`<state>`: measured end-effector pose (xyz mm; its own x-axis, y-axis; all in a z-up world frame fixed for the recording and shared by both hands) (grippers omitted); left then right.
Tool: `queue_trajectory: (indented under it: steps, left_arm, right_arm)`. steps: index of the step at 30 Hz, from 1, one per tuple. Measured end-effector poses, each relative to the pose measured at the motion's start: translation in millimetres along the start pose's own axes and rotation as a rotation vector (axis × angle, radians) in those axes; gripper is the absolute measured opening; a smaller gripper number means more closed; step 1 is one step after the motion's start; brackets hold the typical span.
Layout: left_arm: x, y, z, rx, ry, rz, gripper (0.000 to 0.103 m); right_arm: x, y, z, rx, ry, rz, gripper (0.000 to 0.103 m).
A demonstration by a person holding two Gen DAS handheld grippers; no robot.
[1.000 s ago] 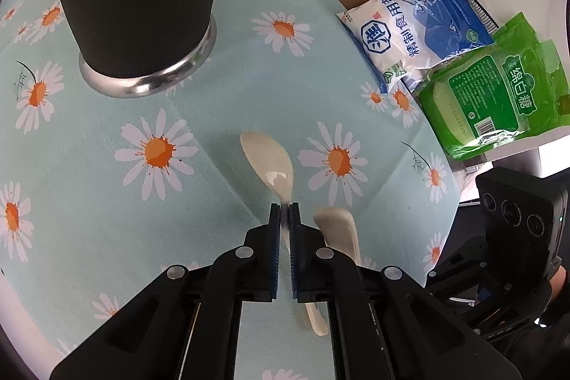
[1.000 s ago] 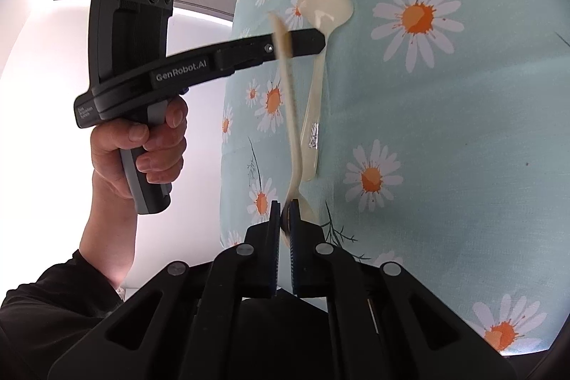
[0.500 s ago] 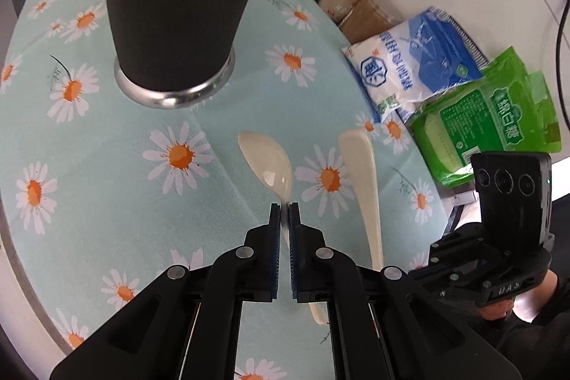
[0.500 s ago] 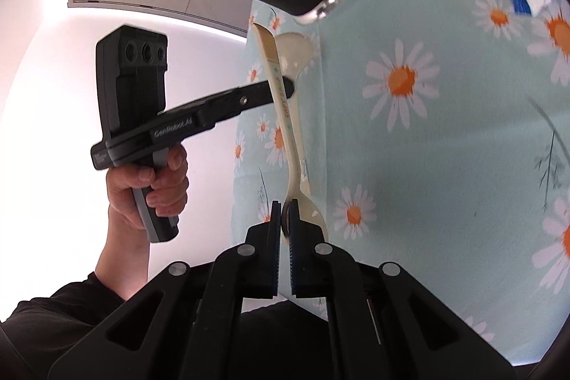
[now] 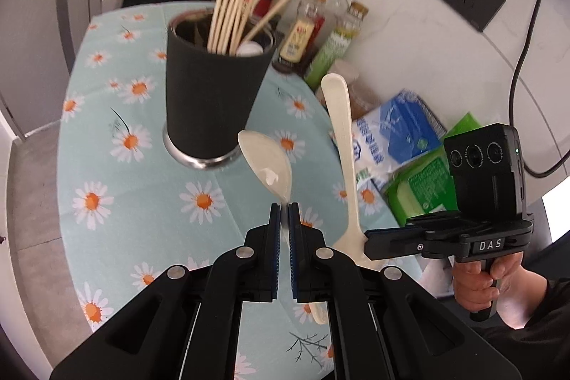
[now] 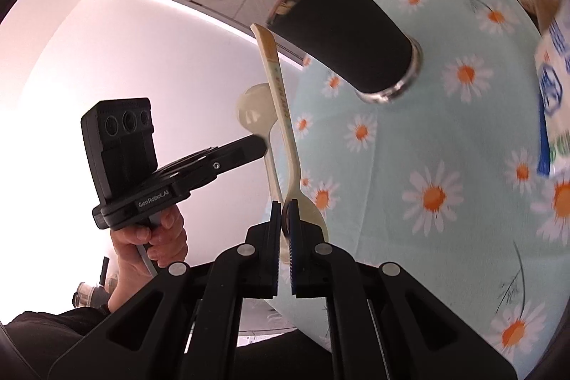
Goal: Organize utensils
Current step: 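Lift both white spoons and carry them up over the black holder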
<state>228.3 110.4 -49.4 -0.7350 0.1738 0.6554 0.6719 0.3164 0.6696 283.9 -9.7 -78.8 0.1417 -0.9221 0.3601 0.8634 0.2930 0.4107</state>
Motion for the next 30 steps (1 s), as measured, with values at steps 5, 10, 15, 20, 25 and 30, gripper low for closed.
queue_trajectory:
  steps: [5,10,15,20,25,30]
  left_arm:
    - [19,19,-7,-0.006,0.053,-0.095,0.003]
    - [35,41,-10,-0.04,0.117,-0.189,0.003]
    - [45,68,-16,-0.078,0.156,-0.279,0.003]
    - [47,97,-21,-0.116,0.177,-0.354,0.003]
    - [44,126,-26,-0.178,0.207,-0.419,0.003]
    - [38,152,-26,-0.231,0.233,-0.462,0.003]
  right_arm:
    - [4,23,22,0.089,0.043,-0.026,0.005]
    - [3,48,40,0.169,0.066,-0.069,0.005]
    - [5,81,47,0.202,0.063,-0.146,0.005]
    - [5,115,54,0.226,0.061,-0.221,0.005]
    - [1,139,59,0.234,0.056,-0.276,0.005]
    - [-9,164,61,0.244,0.051,-0.317,0.005]
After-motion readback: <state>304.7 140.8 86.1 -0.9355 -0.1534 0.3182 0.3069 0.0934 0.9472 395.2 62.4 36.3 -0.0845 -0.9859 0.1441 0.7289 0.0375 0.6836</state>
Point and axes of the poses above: each gripper's, at about its wrist camera, not at the fingertips, and x roughly against the way its jaws point, z to its left, y to its top, the point moved 6 cm from there along -x, roughly the way its jaws point, and after that the axes turned 12 degrees about -z, right-handed, at the moved point
